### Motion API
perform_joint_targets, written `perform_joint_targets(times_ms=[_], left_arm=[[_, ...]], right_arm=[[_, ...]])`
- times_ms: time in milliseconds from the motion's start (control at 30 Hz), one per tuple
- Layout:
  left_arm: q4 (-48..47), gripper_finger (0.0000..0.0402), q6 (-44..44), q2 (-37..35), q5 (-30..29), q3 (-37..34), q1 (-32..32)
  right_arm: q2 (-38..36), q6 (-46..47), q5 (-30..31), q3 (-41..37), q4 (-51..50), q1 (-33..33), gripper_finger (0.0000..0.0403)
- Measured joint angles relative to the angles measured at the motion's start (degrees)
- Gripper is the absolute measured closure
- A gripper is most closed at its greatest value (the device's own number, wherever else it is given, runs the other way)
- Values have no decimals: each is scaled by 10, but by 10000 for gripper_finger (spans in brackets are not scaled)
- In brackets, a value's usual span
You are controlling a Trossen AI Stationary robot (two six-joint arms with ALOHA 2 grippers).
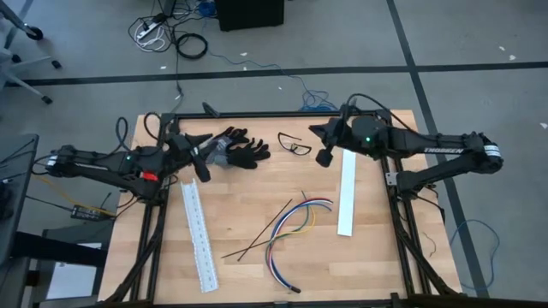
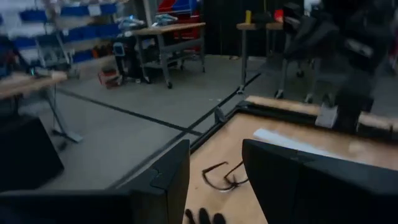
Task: Ziptie cables
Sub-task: Insert the top black zip tie pointed tail end through the slot to form a loop
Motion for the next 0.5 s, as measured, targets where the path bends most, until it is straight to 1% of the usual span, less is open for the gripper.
perform_joint_targets(times_ms=[67,100,133,200,233,400,500], left_arm=[[-20,260,-2,4,0,10,3],[-29,260,-5,5,1,11,3],[-38,260,-5,6,2,11,3],[-46,260,-6,15,2,11,3],[-52,259,-6,19,3,11,3],[-67,259,-6,59,15,9,4],[-98,259,-51,82,39,7,4]], right_arm=[[18,-9,-3,4,26,-7,382],[27,3,-5,8,30,-10,379],[36,27,-7,16,20,-15,377],[53,85,-33,43,-29,-29,375],[61,96,-46,52,-50,-34,374],[102,87,-60,53,-83,-25,375],[121,111,-80,54,-124,-9,374]])
